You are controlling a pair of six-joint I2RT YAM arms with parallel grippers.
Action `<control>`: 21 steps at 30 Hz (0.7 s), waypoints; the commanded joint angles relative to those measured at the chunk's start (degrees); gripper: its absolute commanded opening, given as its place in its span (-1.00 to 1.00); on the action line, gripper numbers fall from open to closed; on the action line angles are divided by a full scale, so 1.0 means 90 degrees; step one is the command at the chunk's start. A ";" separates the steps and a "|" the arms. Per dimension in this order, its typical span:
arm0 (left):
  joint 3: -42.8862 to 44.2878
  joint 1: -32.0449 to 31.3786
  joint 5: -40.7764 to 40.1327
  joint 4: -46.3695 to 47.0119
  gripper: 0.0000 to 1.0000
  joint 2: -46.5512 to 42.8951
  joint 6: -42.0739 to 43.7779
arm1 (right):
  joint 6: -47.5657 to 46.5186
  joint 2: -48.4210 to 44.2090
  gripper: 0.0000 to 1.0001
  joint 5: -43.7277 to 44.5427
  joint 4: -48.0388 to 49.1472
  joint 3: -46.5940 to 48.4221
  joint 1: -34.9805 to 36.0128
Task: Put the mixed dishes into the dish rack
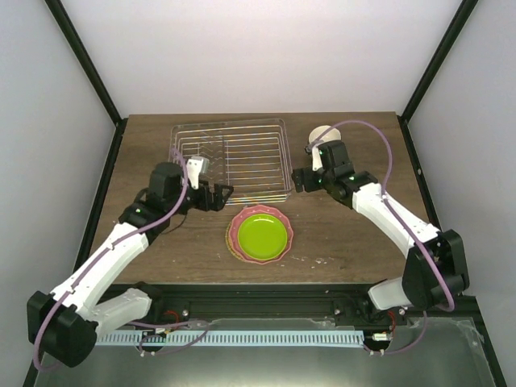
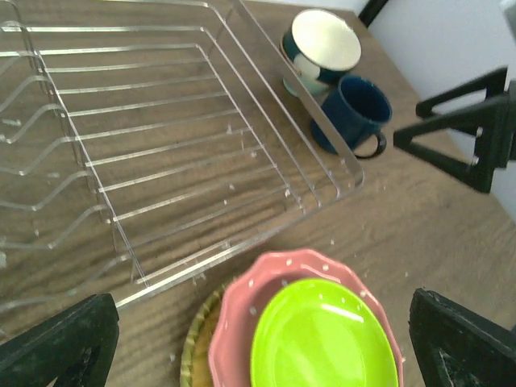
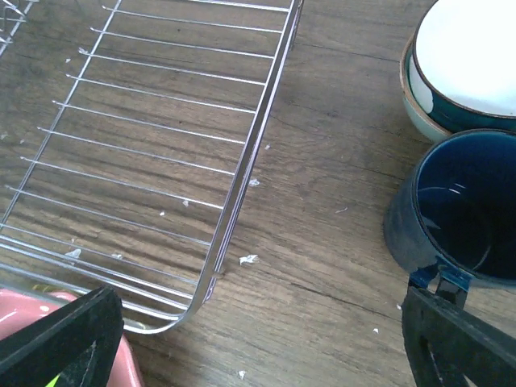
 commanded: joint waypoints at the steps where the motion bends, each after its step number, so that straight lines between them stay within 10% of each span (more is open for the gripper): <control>1: -0.0139 -0.0366 -0.0476 -0.0434 1.00 -0.0434 -0.0081 | -0.0155 -0.0515 0.91 -0.0106 -0.0056 -0.0118 -0.0017; 21: -0.0919 -0.2265 -0.1080 0.0253 1.00 0.0392 -0.0934 | 0.0074 -0.0640 0.95 0.0225 -0.0236 -0.0194 -0.0019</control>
